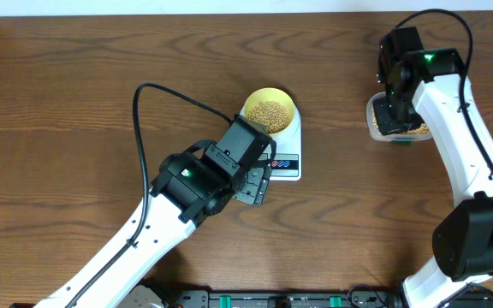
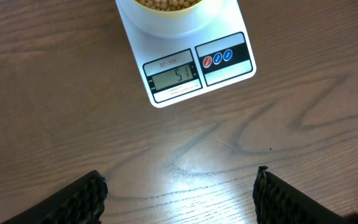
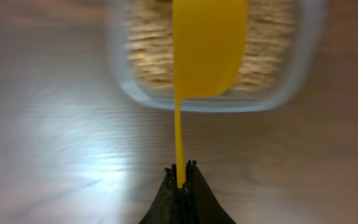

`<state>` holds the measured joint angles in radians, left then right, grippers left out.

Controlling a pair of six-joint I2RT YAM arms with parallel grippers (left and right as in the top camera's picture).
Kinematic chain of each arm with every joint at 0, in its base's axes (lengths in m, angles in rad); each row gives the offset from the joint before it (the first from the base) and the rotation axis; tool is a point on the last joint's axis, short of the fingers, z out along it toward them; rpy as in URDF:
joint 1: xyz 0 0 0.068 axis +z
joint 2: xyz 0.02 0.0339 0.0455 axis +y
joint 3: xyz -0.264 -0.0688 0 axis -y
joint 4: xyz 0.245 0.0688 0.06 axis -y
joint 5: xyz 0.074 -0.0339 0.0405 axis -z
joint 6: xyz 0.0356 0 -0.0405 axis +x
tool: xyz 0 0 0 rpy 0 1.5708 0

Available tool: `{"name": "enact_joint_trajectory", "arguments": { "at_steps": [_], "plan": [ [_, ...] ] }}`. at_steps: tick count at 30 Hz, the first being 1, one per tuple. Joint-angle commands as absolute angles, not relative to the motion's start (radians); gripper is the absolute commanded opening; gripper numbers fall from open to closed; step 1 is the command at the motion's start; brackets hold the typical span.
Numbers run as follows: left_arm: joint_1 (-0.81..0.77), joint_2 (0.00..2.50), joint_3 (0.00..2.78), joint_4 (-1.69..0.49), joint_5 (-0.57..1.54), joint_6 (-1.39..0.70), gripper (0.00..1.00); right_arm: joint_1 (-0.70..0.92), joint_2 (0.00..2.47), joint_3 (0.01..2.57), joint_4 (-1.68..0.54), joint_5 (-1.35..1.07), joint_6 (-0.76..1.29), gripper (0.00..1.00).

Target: Scoop item into bowl and weigh 50g on scale

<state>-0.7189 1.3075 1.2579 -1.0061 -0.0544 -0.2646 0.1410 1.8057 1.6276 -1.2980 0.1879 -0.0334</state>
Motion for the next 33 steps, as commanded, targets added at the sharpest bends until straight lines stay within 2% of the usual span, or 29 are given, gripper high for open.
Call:
{"name": "enact_joint_trajectory", "arguments": {
  "at_steps": [1, 4, 14, 33],
  "plan": [
    [-0.717, 1.311, 1.277, -1.008, -0.053, -0.257, 0.78, 0.164, 1.785, 1.627, -1.305, -0.187, -0.216, 0.01],
    [-0.717, 1.311, 1.277, -1.008, -0.053, -0.257, 0.78, 0.213, 1.784, 1.628, -1.296, -0.322, -0.272, 0.01],
    [-0.717, 1.311, 1.277, -1.008, -0.053, -0.257, 0.78, 0.395, 1.784, 1.629, -1.191, -0.369, -0.293, 0.01],
    [-0.717, 1.311, 1.277, -1.008, -0.053, -0.257, 0.78, 0.429, 1.79, 1.628, -1.027, -0.244, -0.255, 0.01]
  ]
}}
